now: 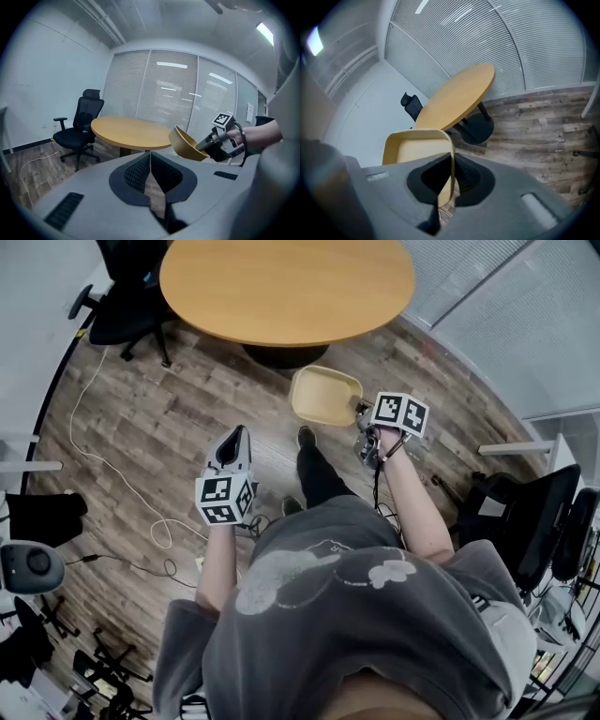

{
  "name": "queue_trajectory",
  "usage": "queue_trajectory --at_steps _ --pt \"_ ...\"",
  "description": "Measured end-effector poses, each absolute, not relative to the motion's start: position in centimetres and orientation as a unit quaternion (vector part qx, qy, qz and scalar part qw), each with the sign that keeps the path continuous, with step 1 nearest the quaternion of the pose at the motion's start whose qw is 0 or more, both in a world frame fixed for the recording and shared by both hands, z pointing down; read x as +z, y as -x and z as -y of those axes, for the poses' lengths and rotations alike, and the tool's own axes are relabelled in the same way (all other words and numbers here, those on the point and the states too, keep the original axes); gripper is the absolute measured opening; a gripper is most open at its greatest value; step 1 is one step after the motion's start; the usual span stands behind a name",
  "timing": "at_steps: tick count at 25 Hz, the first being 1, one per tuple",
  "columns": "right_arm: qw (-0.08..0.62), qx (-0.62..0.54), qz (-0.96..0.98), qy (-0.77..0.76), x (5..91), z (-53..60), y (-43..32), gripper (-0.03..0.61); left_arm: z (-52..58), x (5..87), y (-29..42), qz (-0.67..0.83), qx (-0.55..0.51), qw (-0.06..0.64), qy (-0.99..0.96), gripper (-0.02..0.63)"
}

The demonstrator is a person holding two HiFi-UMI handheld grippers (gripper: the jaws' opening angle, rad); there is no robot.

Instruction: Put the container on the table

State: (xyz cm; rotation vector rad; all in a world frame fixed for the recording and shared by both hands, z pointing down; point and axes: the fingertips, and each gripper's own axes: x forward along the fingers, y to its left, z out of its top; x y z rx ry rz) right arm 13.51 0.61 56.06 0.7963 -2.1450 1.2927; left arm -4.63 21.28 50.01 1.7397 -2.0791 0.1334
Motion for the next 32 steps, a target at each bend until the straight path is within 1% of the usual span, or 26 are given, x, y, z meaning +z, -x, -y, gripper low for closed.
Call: queue_trajectory --at_steps 5,12,20,27,32 --pt "0.247 0.487 0.788 -0.285 56.4 4.0 -10.3 0.009 -16.5 50.3 7.3 0.748 0.053 0.216 -0.625 0.009" --pt "0.233 0.493 0.789 -0.283 55.7 13.6 -7.1 0.009 -7.5 49.1 10.1 0.748 0.059 0.212 -0.626 0.009" --pt "0.242 0.513 0.779 -0.266 57.2 21.1 -3.7 0.009 0.1 49.0 12.5 0.751 0.078 0.221 -0.617 0.009" --pt "0.250 0.523 0.774 -0.254 58.6 25.1 -1.8 0.009 3.8 49.2 14.6 0.764 0.085 0.228 -0.598 0.009" --pt "0.260 0.527 0.771 -0.245 59.5 26.4 -0.8 0.009 4.2 49.6 15.5 0.779 0.084 0.234 -0.576 0.009"
